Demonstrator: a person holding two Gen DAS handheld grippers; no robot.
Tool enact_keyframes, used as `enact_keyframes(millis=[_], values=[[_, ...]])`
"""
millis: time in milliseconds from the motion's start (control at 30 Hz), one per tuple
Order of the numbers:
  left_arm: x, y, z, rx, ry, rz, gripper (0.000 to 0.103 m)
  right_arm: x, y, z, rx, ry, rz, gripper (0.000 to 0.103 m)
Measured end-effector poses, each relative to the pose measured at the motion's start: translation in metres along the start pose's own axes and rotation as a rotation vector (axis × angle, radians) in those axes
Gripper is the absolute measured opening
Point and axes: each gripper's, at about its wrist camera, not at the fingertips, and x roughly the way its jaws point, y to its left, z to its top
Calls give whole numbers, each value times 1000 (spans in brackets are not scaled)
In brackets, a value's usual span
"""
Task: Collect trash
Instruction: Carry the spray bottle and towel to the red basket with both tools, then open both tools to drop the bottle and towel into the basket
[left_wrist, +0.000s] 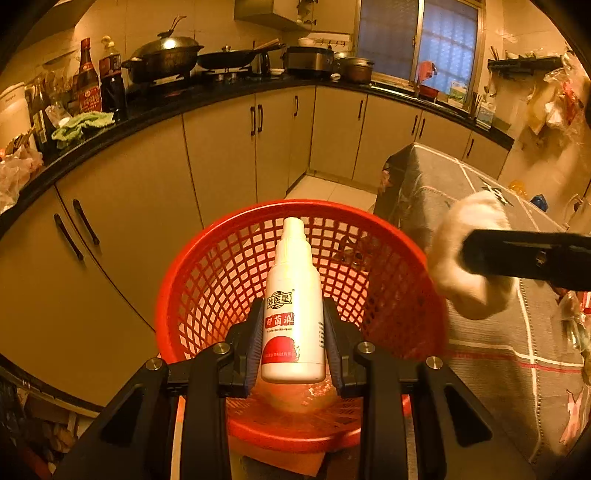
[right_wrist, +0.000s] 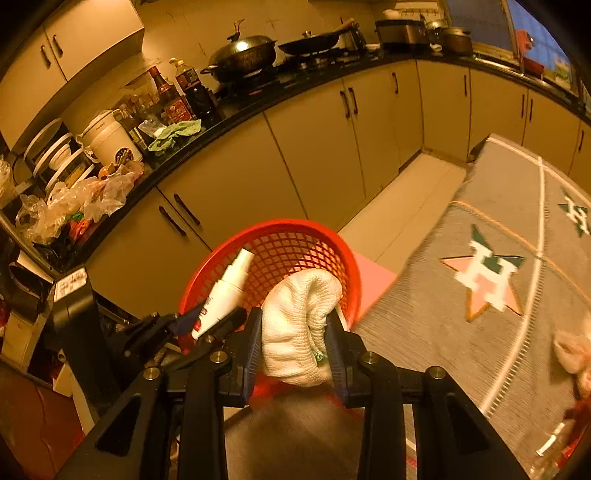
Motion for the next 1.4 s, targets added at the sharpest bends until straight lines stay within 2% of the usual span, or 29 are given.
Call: enact_keyframes(millis=[300, 567, 667, 867, 933, 1067, 1400], values=[[12, 10, 1, -23, 20, 5, 29, 34, -1, 11, 35, 44, 13, 40], [13, 9, 1, -25, 18, -1, 29, 32, -4, 15, 42, 23, 22, 45], [11, 10, 1, -30, 13, -1, 34, 29, -7, 15, 58, 19, 33, 46], [3, 6, 1, -27, 1, 9, 35, 16, -9, 10, 69, -1, 36, 46], [-2, 3, 1, -23, -8, 21, 38, 8, -8, 7, 56, -16, 16, 46], [-12, -6, 0, 1, -34, 40, 44, -9, -10, -1, 40, -50, -81, 58], [-28, -36, -5, 57, -57, 45, 48, -42, -27, -29, 67, -83, -168, 58]])
